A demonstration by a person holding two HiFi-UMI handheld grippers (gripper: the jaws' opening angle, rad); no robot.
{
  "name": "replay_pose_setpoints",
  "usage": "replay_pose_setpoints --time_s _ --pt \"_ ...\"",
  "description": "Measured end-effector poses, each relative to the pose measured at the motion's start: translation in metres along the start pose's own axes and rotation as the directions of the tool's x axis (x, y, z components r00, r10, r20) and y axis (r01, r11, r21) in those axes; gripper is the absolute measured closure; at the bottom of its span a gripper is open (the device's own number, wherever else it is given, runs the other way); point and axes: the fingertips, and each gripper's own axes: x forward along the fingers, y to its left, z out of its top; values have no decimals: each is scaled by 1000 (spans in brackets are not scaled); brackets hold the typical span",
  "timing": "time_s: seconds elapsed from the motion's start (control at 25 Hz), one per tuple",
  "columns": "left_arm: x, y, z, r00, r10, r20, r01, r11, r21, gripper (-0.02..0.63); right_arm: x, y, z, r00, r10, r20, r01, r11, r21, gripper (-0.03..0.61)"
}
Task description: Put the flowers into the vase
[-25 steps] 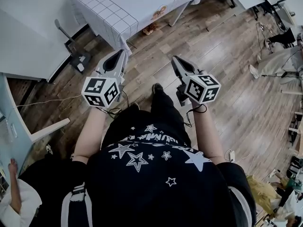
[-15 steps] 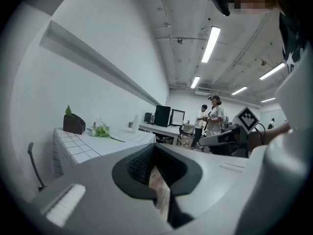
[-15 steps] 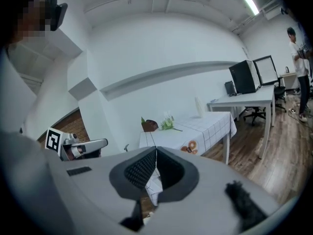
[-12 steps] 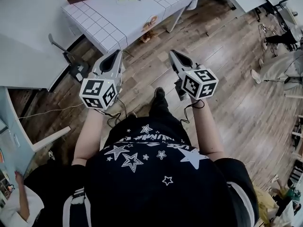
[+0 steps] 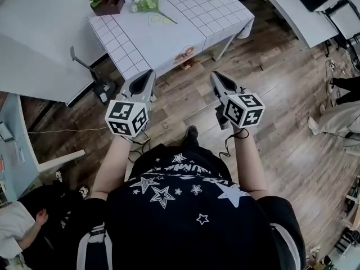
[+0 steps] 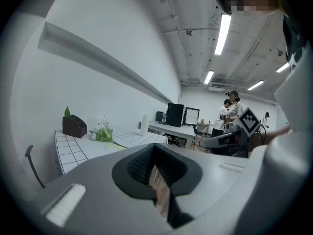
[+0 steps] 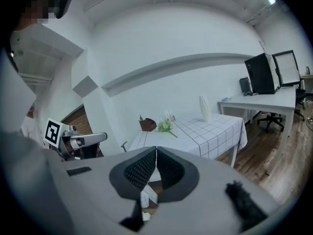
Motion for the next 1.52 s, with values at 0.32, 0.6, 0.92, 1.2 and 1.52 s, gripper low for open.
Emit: replay_pose_setpoints --time_s 0.32,0.6,0.92,1.2,1.52 --pt "39 -19 9 997 79 12 -78 997 -21 604 6 -52 17 994 90 -54 -91 996 -20 566" --pt "36 -28 2 987 159 -12 -159 987 -25 604 30 -62 21 950 244 -196 -257 965 -47 566" --pt "36 -4 11 977 212 10 -211 975 -62 604 57 -62 47 961 245 -132 -255 965 -66 566" --pt "77 18 18 986 165 26 -163 984 -73 604 83 -76 64 968 216 -127 -224 973 -53 566" --pt "121 76 34 985 171 29 -167 981 -95 604 146 -100 99 964 214 -159 -224 973 -47 566"
